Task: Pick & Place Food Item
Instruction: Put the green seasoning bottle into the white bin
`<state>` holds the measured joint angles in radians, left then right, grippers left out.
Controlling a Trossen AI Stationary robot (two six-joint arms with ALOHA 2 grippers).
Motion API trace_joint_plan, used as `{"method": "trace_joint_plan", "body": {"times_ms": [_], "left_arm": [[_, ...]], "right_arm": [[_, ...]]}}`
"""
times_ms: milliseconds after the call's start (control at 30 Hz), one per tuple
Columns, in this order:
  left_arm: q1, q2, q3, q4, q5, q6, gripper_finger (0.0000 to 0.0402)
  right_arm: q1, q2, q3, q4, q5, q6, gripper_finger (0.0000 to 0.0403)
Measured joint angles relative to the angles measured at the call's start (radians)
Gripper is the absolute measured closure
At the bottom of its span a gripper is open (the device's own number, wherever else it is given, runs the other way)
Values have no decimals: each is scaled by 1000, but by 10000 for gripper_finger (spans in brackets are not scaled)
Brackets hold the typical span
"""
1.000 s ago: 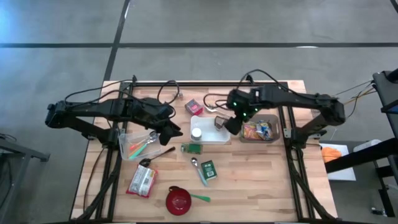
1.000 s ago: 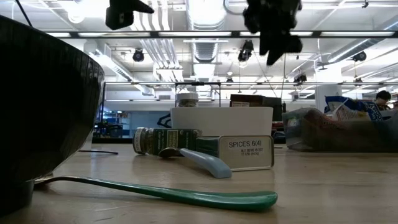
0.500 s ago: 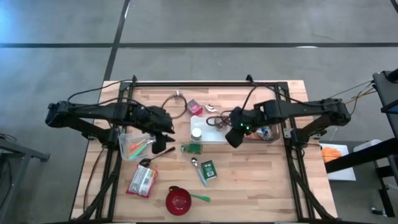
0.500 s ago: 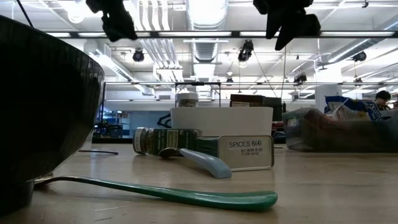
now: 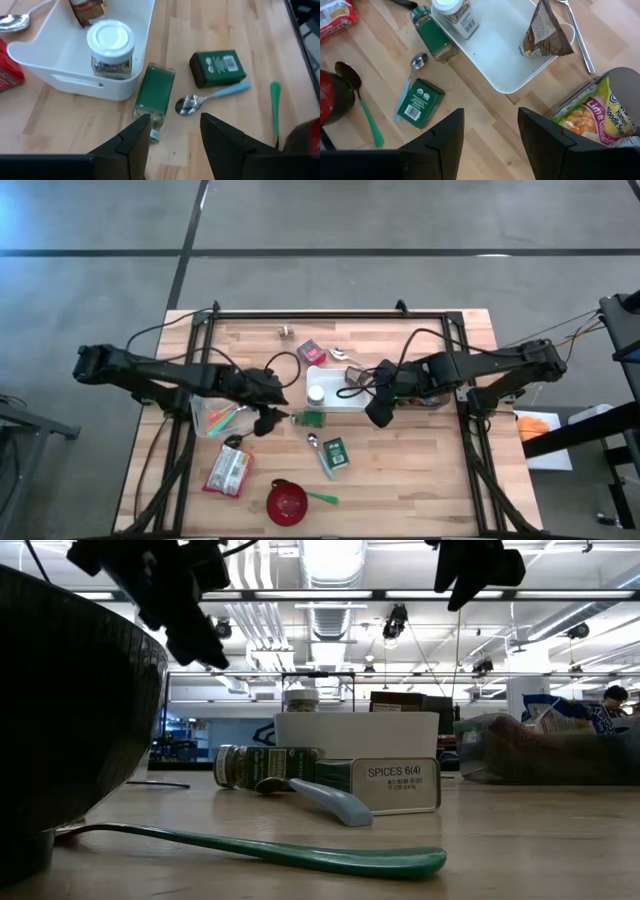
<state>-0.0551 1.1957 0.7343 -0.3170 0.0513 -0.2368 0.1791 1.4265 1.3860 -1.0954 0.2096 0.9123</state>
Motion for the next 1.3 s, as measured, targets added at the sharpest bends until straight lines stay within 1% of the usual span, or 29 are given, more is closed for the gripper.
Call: {"method": "trace_joint_plan", "body": {"times_ms": [100,200,367,433,533,800,1000,1300], "left_arm": [[-3,0,-20,11,1,29,207],[-3,14,-20,19,0,47,173],[-4,75,-20,70,0,49,108],[-4,105,-19,83,0,60,89],[-5,139,-20,99,0,102,70],[-5,231,-20,114,0,219,64],[-6,308,-20,152,-3,234,64],[-6,382,-20,192,-4,241,64]], "right_arm": [[0,0,-3,0,0,-3,219],[0,0,-3,0,0,-4,219],[0,0,-6,-1,0,-3,219],[0,0,-6,0,0,-3,219],[0,0,-6,0,0,0,219],[0,0,-8,-1,0,-7,219],[0,0,-8,-1,-1,-7,219],[0,0,-8,0,-3,-7,219]]}}
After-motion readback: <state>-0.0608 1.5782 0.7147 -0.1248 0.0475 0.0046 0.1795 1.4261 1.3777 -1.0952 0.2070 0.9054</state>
